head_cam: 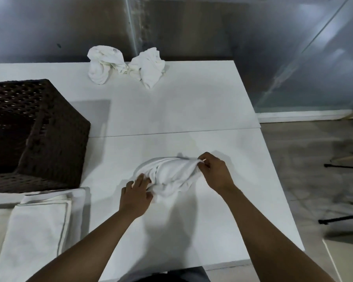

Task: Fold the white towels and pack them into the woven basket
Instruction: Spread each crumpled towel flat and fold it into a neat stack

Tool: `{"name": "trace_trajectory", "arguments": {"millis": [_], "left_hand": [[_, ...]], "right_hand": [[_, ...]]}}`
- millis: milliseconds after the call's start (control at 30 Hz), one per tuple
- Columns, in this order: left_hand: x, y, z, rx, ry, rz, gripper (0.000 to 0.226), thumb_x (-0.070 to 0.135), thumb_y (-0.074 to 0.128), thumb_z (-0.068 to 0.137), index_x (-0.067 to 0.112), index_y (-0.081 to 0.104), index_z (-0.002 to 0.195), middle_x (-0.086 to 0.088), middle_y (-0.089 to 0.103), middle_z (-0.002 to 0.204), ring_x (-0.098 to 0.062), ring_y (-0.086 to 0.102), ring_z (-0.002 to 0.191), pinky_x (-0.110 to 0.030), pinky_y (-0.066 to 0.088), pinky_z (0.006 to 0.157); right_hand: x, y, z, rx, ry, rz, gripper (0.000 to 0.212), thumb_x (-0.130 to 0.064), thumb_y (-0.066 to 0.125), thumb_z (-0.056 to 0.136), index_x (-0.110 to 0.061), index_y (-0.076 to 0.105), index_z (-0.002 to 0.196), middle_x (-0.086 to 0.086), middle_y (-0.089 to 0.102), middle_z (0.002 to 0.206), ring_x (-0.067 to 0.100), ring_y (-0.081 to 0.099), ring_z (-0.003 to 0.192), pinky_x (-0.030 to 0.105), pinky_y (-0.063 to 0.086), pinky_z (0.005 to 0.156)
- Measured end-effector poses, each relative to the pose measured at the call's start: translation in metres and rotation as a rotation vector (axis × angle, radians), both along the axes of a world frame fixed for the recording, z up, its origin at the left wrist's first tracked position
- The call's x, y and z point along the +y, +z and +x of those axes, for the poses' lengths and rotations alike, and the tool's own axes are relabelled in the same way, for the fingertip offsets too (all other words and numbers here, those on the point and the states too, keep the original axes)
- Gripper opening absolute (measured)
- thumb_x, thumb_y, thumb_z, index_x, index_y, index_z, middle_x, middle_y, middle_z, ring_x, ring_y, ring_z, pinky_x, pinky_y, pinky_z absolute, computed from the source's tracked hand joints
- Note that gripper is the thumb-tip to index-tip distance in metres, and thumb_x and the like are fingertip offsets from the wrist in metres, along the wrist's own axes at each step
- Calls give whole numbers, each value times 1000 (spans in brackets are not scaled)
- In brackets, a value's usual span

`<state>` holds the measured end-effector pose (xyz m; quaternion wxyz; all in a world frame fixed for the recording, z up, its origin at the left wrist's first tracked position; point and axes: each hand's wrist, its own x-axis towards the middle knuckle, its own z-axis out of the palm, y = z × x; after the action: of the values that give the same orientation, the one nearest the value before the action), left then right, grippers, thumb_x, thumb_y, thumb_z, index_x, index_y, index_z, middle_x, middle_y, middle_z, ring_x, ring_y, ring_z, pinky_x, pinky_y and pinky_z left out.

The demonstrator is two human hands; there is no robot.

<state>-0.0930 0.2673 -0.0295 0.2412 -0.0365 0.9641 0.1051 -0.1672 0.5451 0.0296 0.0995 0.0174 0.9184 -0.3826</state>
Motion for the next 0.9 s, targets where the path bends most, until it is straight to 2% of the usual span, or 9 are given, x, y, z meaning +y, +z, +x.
{"name": "trace_trajectory", "arguments": {"millis": [100,167,267,367,433,533,733,800,900], "left_hand": [[5,26,-6,40,27,89,55,39,53,95,28,41,148,5,37,158,-30,35,139,-39,32,109],[13,54,-11,146,46,304,56,42,61,86,30,51,140,7,55,141,-27,46,131,-37,36,107],[31,108,-18,247,-27,675,55,51,70,77,40,57,129,19,64,124,-7,58,116,-31,46,100],[45,160,-25,273,-32,847,36,40,75,85,40,61,119,22,68,104,1,62,101,-16,46,85],[47,184,-27,336,-19,874,7,34,65,95,33,64,102,18,66,85,0,60,82,-18,44,73],[41,211,-27,404,-28,902,12,22,58,100,27,65,92,14,59,71,-6,49,64,-17,37,60],[26,259,-32,509,32,943,16,16,54,99,26,64,90,15,65,80,-3,56,74,-13,41,65],[20,275,-34,552,39,955,15,17,55,99,25,65,90,16,66,81,-3,57,75,-14,42,67],[6,292,-33,602,20,950,15,18,56,100,25,65,90,17,65,79,-4,57,75,-16,44,67]], "right_hand": [[-6,30,5,-33,-20,-92,6,-23,67,94,-26,64,89,-1,58,60,9,50,54,20,39,54],[-11,51,6,-29,-34,-190,9,-21,73,91,-25,67,85,-9,52,56,5,46,52,16,37,55],[-24,89,9,-26,51,-284,14,-20,78,85,-31,73,79,-4,57,59,8,49,58,23,41,62],[-40,132,15,14,166,-367,13,-12,80,81,-24,77,82,6,72,81,20,66,79,31,50,75],[-47,159,20,82,205,-373,12,-8,81,79,-18,76,84,2,73,85,19,67,84,27,50,76],[-47,188,28,223,171,-283,16,-20,86,79,-26,73,84,-3,68,84,10,58,75,18,44,66],[-46,201,42,136,67,-365,35,-27,92,73,-24,71,101,-5,73,101,13,68,94,24,56,83],[-51,199,48,76,-5,-506,32,-24,90,75,-16,73,101,5,75,101,21,72,94,38,58,87],[-60,205,54,69,-127,-713,26,-15,81,86,-10,73,110,5,78,105,22,74,101,44,58,95]]}}
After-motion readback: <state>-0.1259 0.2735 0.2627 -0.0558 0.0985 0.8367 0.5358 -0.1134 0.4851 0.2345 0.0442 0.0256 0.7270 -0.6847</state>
